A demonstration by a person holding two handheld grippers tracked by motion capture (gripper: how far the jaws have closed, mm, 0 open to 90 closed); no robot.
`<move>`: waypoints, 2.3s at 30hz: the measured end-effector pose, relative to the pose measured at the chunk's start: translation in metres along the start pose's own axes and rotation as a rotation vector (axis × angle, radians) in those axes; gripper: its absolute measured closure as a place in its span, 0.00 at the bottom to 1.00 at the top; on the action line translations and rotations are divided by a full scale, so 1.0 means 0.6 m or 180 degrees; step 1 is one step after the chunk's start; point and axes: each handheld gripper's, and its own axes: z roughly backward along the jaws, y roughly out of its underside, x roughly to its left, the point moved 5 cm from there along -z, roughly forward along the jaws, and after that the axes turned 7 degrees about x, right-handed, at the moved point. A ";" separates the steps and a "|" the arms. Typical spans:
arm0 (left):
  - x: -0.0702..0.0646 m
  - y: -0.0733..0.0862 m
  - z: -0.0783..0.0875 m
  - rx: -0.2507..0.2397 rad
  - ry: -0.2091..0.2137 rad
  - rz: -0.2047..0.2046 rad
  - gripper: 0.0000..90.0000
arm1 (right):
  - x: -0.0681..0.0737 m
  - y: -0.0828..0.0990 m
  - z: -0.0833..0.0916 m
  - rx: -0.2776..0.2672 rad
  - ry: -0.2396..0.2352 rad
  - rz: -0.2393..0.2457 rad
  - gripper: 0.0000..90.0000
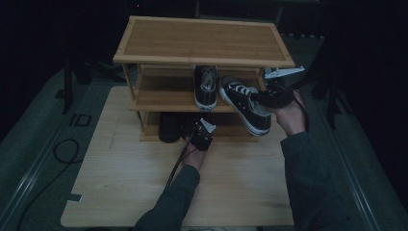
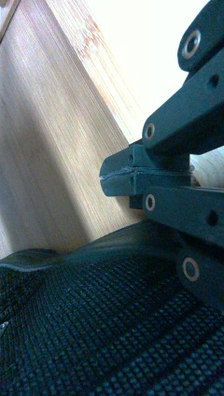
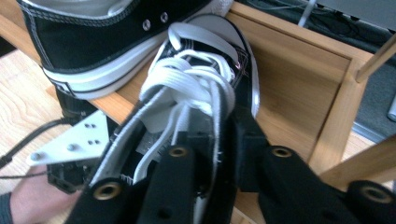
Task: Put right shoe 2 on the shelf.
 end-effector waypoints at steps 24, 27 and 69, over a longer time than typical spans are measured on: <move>0.000 0.000 0.000 -0.0009 -0.0001 0.0010 1.00 | -0.001 0.011 0.081 -0.0261 0.0042 0.0073 0.79; 0.000 0.000 0.000 -0.0010 0.0001 0.0012 1.00 | -0.005 0.016 0.092 -0.0254 0.0087 0.0058 0.85; -0.001 0.000 0.000 -0.0013 -0.0001 0.0011 1.00 | 0.030 0.153 0.110 0.0105 -0.0021 0.0261 1.00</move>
